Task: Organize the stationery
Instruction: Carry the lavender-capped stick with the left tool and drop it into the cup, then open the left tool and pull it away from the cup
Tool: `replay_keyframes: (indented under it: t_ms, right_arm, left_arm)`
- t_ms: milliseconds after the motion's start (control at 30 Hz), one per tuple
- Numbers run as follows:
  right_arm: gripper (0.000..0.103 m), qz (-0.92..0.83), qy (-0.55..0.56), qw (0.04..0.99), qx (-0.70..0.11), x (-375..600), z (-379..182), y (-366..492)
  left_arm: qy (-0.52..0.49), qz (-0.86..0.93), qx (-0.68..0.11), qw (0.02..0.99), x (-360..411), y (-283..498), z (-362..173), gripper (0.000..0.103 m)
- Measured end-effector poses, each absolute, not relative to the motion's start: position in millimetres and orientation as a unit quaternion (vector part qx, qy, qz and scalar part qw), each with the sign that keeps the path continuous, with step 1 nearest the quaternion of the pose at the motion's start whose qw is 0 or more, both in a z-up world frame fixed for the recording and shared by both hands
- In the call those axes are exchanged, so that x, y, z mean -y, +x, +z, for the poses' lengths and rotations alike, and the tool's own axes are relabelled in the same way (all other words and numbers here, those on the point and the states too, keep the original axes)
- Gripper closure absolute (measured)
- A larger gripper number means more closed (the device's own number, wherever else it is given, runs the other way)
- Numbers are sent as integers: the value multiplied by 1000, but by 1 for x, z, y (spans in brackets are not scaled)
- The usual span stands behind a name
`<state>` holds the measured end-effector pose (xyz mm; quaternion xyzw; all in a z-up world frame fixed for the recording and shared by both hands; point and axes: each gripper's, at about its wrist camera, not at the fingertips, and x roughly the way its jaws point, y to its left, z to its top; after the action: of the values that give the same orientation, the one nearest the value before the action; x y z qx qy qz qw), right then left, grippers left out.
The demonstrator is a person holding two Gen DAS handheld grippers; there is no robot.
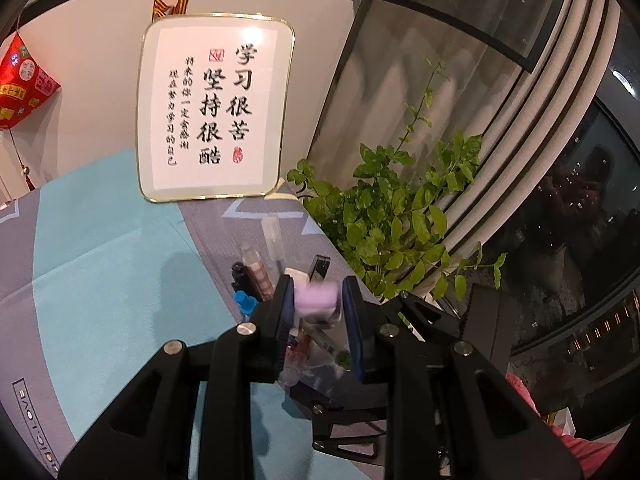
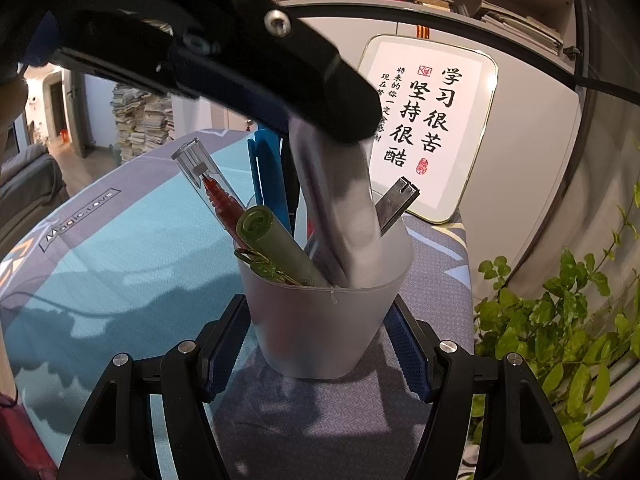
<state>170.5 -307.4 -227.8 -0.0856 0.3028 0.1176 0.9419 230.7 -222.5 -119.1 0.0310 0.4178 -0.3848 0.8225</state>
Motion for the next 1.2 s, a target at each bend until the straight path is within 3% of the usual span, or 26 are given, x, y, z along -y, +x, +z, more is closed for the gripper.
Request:
replay_keyframes:
  t_ms: [600,733,900,1133,1200]
  right_arm:
    - [34,116,-87,942,-303,307,-228,170]
    - [34,114,-77,941,-308,309,-228,170]
    - [34,94,-87,944,-305,301,-227,167]
    - [33,73,-58,950,-298,302,-223,170]
    - [29,65,-49,951,-299,303,-220,173]
  left_arm:
    - [34,-339,-365,867,175,210,-106,79]
    - [55,-286,-318,902,153,193,-107,64]
    - [90,-221,-276,931,127,178,-118,58]
    - [83,-194,-294,932,101,179,-137,55]
    - [79,-190,-300,932,96,179,-141,55]
